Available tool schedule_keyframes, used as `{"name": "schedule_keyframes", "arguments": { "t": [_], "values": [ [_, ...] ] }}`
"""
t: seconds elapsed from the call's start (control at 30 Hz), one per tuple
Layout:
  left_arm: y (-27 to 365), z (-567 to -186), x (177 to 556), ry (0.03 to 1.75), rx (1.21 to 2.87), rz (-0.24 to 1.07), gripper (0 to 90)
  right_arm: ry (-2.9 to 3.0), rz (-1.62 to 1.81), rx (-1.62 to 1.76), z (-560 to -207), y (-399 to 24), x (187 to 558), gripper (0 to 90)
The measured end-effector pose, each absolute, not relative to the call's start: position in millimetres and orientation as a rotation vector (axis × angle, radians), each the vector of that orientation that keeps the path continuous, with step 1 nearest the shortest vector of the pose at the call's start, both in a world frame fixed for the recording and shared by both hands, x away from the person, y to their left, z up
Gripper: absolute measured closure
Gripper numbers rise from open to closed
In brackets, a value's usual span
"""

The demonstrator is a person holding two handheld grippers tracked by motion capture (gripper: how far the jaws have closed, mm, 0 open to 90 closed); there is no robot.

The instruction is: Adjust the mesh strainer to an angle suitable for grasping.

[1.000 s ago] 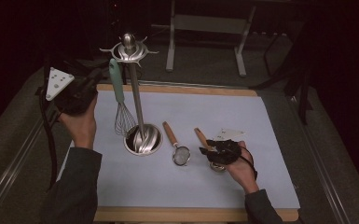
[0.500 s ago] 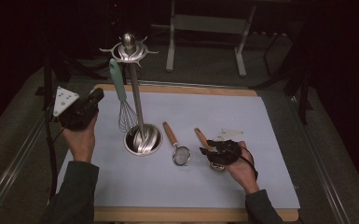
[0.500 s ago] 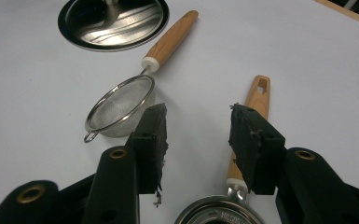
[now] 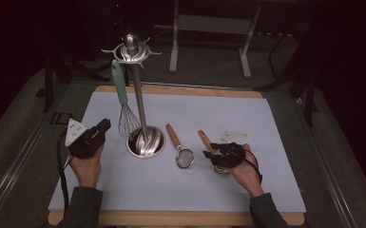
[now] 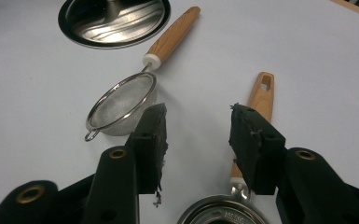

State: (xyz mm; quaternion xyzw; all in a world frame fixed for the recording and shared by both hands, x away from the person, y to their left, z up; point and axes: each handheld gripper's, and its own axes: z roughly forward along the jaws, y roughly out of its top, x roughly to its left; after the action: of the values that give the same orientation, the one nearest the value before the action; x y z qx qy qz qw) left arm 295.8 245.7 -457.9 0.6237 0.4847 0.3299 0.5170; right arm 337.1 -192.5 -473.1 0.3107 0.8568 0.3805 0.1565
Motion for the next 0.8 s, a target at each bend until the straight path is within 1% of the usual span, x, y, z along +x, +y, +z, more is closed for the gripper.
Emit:
{"name": "schedule_keyframes", "arguments": {
  "t": [0.13,0.37,0.4,0.47,0.8],
  "values": [
    [243.5,-479.9,291.5,1.184,1.550,0.771,82.0,2.456,1.089,0.890,-473.4,-192.8,337.4,55.4],
    [245.4,-511.8,283.3,1.244,1.590,0.719,80.5,2.458,1.089,0.901,-474.3,-191.9,337.5,55.6],
    [245.4,-511.8,283.3,1.244,1.590,0.719,80.3,2.458,1.089,0.901,-474.3,-191.9,337.5,55.6],
    [246.2,-525.1,281.5,1.275,1.610,0.697,80.0,2.461,1.088,0.901,-475.0,-191.0,337.5,55.9],
    [247.1,-537.9,285.4,1.333,1.667,0.684,76.9,2.465,1.091,0.920,-475.5,-190.3,337.5,57.1]
  ]
}}
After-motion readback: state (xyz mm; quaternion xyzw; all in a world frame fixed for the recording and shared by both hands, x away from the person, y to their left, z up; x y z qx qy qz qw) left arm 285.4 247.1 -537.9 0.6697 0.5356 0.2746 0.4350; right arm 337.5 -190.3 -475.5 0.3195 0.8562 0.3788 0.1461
